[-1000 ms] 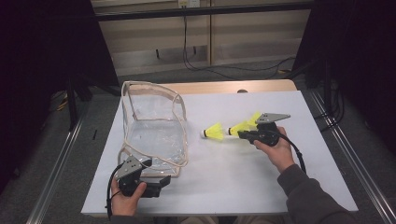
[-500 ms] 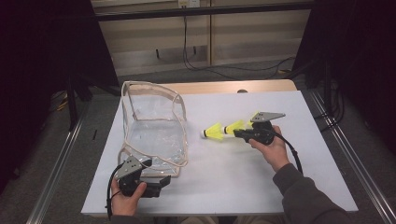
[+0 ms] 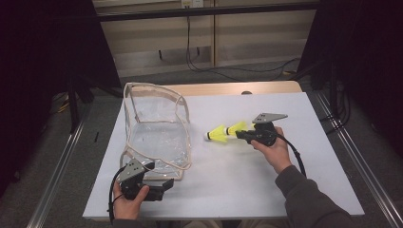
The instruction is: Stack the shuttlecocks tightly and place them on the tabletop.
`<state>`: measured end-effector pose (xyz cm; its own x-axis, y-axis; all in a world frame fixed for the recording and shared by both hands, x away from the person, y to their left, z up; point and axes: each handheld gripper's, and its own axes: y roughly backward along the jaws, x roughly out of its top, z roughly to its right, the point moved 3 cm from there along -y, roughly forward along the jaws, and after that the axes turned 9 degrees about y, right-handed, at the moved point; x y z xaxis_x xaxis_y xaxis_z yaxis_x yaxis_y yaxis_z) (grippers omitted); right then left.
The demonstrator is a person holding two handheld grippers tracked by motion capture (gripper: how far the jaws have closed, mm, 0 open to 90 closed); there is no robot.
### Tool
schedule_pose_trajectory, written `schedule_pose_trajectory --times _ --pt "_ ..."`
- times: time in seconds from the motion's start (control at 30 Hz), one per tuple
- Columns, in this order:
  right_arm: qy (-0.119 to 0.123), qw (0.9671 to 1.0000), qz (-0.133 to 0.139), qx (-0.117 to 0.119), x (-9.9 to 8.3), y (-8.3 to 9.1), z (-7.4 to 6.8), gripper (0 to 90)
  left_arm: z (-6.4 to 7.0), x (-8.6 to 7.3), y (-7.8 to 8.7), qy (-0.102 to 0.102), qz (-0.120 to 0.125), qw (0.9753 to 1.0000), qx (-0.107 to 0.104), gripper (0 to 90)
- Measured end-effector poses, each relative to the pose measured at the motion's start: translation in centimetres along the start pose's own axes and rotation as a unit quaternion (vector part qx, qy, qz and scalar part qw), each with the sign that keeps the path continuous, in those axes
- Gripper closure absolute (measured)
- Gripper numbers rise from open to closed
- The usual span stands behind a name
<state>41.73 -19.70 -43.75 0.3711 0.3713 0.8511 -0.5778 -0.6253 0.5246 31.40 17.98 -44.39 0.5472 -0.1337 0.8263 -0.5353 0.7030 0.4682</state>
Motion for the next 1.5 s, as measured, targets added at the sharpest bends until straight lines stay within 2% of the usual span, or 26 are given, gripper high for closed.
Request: schedule_pose_trajectory --times 0.7,1.5 --pt "0.013 0.9999 -0.002 0.004 0.5 -1.0 -0.5 90.0 0.0 0.0 0.0 0.000 0.002 1.0000 -0.001 3.1" --pt "0.010 0.9999 -0.007 0.008 0.2 -2.0 -0.9 90.0 -0.1 0.0 0.0 0.000 0.001 1.0000 -0.002 3.1"
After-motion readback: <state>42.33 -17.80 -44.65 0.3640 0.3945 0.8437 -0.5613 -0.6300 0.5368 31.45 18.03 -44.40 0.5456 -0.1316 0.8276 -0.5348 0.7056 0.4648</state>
